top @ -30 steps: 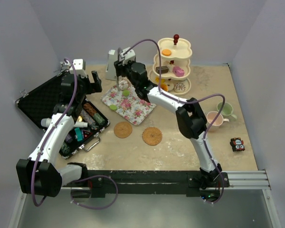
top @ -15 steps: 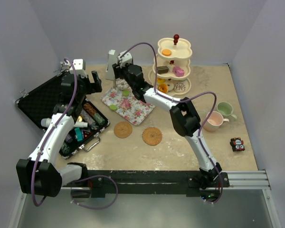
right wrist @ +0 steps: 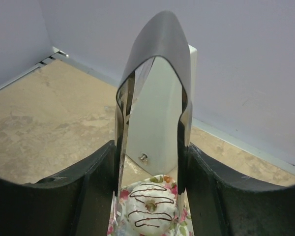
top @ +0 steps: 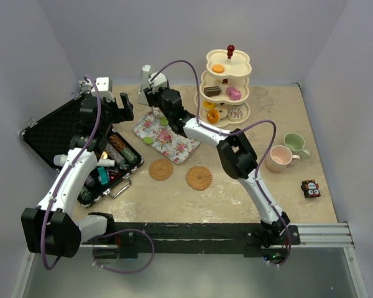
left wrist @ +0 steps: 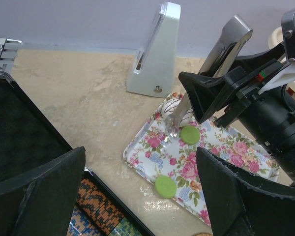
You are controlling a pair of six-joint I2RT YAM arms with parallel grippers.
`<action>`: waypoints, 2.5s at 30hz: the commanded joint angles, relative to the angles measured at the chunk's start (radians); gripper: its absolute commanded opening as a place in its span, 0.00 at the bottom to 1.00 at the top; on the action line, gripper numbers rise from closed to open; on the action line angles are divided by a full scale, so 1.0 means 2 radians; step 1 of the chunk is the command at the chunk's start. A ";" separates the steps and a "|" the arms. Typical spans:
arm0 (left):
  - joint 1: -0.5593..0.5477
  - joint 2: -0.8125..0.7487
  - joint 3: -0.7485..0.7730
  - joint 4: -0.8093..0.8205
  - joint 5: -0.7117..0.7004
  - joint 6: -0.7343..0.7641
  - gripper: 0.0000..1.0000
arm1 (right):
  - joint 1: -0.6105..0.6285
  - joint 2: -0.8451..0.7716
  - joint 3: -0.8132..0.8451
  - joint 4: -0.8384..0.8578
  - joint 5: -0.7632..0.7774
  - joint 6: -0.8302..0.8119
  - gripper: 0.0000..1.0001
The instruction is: Serve the afternoon tea
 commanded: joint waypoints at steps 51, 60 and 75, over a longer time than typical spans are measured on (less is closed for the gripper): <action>0.007 -0.004 0.003 0.020 0.007 -0.005 0.99 | -0.019 -0.006 0.016 0.099 0.260 -0.251 0.27; 0.007 -0.002 0.002 0.020 0.007 -0.005 0.98 | -0.019 0.024 0.030 0.155 0.267 -0.301 0.28; 0.007 0.005 0.002 0.020 0.009 -0.006 0.99 | -0.026 0.058 0.051 0.209 0.240 -0.339 0.29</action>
